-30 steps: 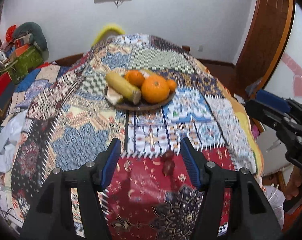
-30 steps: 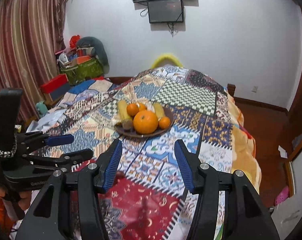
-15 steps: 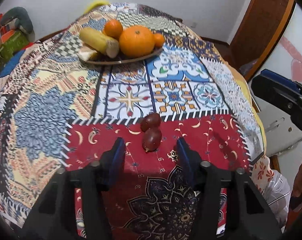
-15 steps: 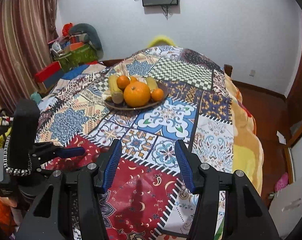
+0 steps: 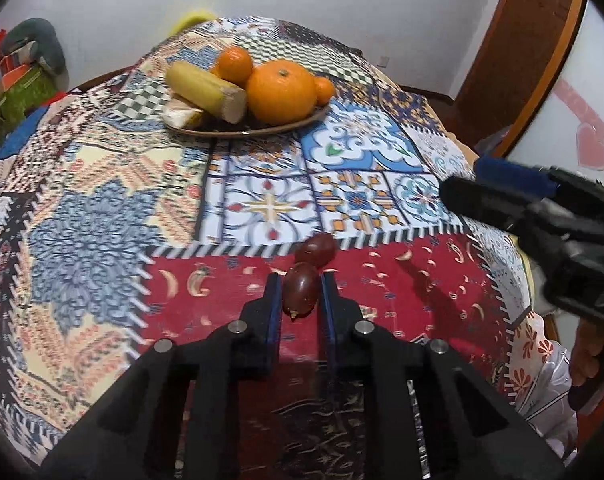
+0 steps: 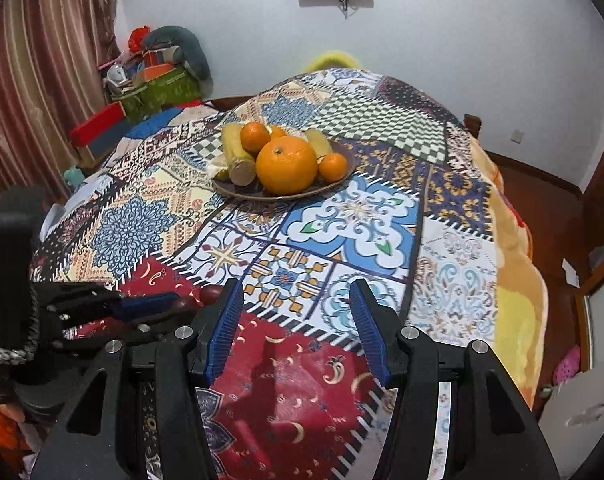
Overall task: Organize fruits
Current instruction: 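Grasp one dark red date with each gripper, then carry both dates onto the plate and open both grippers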
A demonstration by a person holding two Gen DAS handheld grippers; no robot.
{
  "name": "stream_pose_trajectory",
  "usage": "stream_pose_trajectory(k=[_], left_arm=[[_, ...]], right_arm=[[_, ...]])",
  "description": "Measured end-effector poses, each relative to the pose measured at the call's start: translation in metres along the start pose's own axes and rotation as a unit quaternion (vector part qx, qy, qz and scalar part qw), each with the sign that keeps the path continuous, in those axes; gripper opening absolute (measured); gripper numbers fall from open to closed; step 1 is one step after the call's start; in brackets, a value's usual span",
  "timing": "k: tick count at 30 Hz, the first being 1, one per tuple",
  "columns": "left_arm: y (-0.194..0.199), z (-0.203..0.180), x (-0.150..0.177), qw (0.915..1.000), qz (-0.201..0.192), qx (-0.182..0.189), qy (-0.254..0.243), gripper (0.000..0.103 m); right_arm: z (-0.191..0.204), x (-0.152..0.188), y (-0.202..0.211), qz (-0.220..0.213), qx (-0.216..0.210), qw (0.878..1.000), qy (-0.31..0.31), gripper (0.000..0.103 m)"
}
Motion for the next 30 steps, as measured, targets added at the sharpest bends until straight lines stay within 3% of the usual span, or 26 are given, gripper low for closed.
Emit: stream_pose_trajectory(k=[11,20,24,30], left_arm=[[0.021,0.060,0.007,0.9975,-0.021,-0.044,0.051,0.019],[0.008,0.067,0.008,0.9975,-0.008,-0.039,0.059,0.019],[0.006,0.063,0.006,0.9978,-0.008,-0.036,0.055,0.019],[0.009,0.060,-0.002,0.9981,-0.013,-0.035,0.049,0.019]], right_arm=[[0.029,-0.003,-0.040,0.042,-0.032,0.998,0.024,0.051],[0.048,-0.004,-0.060,0.061,-0.056,0.996,0.043,0.051],[0.052,-0.003,-0.063,0.065,-0.061,0.995,0.054,0.031],[0.051,-0.004,-0.061,0.060,-0.071,0.994,0.054,0.027]])
Point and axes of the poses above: each gripper's, at about its wrist camera, not at the fingertips, and y roughly against the way its jaws point, z to its left, x to its underside, the point moved 5 cm from there along -y, roughly the way its jaws point, and after that the axes turned 14 degrees about z, right-handed, at the moved point
